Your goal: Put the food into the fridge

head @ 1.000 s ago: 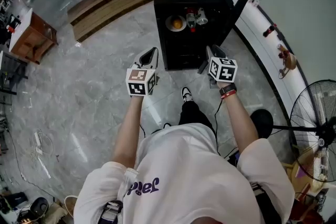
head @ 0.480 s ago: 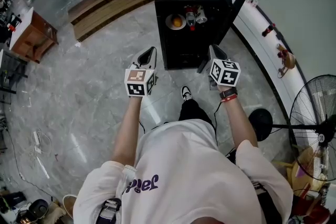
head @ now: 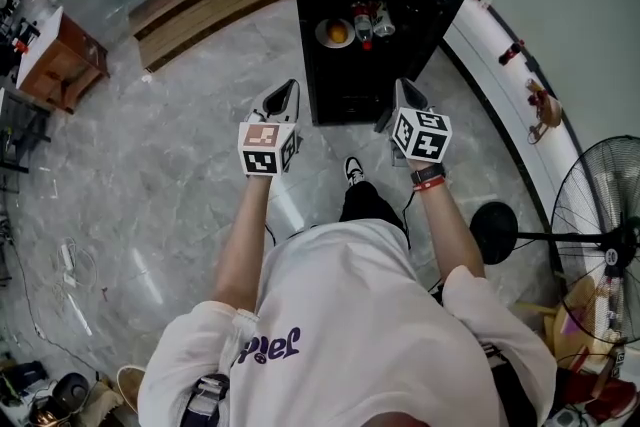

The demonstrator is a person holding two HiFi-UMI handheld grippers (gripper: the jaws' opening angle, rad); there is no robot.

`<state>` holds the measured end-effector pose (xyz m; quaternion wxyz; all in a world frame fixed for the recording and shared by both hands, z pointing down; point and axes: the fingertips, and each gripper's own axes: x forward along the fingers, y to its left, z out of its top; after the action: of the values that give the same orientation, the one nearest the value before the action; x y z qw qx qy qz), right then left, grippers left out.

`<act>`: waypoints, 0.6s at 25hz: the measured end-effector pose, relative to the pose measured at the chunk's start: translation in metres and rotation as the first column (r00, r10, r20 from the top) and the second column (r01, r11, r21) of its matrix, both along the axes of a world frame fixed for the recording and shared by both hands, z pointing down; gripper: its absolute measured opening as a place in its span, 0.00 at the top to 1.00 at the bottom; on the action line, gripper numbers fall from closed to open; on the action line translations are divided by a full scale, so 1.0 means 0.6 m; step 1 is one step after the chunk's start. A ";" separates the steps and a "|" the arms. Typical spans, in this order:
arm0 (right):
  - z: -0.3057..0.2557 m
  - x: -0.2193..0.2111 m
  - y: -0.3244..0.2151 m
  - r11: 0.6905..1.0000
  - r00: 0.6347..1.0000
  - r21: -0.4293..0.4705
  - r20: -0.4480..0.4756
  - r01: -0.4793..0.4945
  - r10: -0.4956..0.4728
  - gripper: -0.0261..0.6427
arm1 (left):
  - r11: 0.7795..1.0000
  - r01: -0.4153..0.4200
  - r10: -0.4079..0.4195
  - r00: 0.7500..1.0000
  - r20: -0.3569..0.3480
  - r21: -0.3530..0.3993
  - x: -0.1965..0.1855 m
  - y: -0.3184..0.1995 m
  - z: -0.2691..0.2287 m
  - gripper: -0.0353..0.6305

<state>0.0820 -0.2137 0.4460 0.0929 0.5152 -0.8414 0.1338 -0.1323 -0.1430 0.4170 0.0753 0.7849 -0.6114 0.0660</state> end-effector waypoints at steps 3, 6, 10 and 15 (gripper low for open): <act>0.000 -0.005 0.006 1.000 1.000 0.005 0.002 -0.002 0.002 0.94 | 1.000 0.000 0.000 1.000 0.002 0.000 0.001 0.003 0.000 0.92; 0.000 -0.012 0.012 1.000 1.000 0.011 -0.003 0.003 -0.002 0.94 | 1.000 0.001 -0.001 1.000 0.002 0.001 -0.003 0.007 -0.002 0.92; -0.004 -0.025 0.020 1.000 1.000 0.012 -0.005 0.019 -0.019 0.94 | 1.000 -0.003 0.003 1.000 0.014 0.009 -0.008 0.011 -0.008 0.92; -0.002 -0.030 0.014 1.000 1.000 0.017 0.001 0.022 -0.022 0.94 | 1.000 -0.009 0.009 1.000 0.013 0.016 -0.010 0.004 -0.006 0.92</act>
<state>0.0637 -0.2055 0.4446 0.0895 0.5066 -0.8483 0.1256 -0.1382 -0.1409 0.4133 0.0648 0.7878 -0.6089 0.0666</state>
